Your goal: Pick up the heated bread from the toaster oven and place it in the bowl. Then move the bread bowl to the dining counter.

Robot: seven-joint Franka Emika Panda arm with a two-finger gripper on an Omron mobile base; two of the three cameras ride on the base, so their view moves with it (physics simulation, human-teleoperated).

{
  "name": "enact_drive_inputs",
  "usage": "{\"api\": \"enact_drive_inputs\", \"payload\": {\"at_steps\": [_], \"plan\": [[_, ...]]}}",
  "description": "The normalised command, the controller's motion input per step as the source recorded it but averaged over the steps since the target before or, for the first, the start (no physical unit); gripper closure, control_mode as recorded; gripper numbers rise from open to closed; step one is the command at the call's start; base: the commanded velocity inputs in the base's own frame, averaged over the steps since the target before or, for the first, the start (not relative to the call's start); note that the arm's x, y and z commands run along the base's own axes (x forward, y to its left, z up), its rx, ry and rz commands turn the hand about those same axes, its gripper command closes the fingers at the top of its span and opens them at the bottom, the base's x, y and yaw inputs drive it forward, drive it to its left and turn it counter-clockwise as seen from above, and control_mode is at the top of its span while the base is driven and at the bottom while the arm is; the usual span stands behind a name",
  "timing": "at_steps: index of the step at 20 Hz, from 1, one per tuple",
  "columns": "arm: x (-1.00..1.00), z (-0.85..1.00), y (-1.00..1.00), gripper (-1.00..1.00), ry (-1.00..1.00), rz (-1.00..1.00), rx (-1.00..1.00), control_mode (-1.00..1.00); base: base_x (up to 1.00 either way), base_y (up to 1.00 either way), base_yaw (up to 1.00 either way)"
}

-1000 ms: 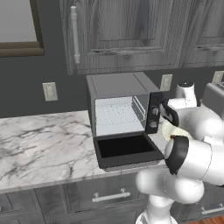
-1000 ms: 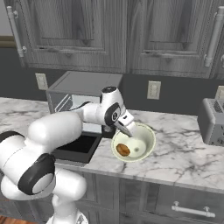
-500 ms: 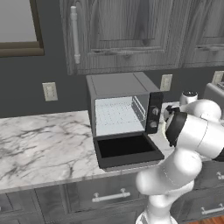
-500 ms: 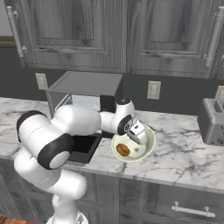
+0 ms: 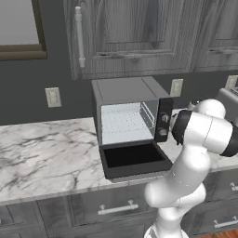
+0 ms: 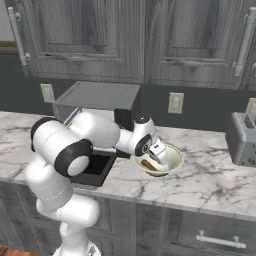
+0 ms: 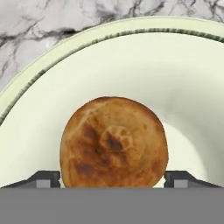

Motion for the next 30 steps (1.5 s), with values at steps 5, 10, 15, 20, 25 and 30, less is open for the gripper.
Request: {"api": "enact_drive_inputs", "payload": {"at_steps": [5,10,15,20,25,30], "plan": [[-0.05,0.61,0.00,-1.00,-0.01,0.00,0.00,-1.00,0.00,0.00,0.00],[-0.06,0.55,-0.18,-1.00,0.01,0.00,0.00,-1.00,0.00,0.00,0.00],[-0.30,0.14,-0.90,-1.00,0.20,0.00,0.10,-1.00,0.00,0.00,0.00],[-0.55,-0.05,-0.98,-1.00,0.13,0.00,0.26,-1.00,0.00,0.00,0.00],[-0.15,-0.62,-0.19,-1.00,-0.02,0.00,0.23,-1.00,0.00,0.00,0.00],[0.01,-0.11,0.05,-1.00,-0.09,0.00,0.18,-1.00,0.00,0.00,0.00]]}}
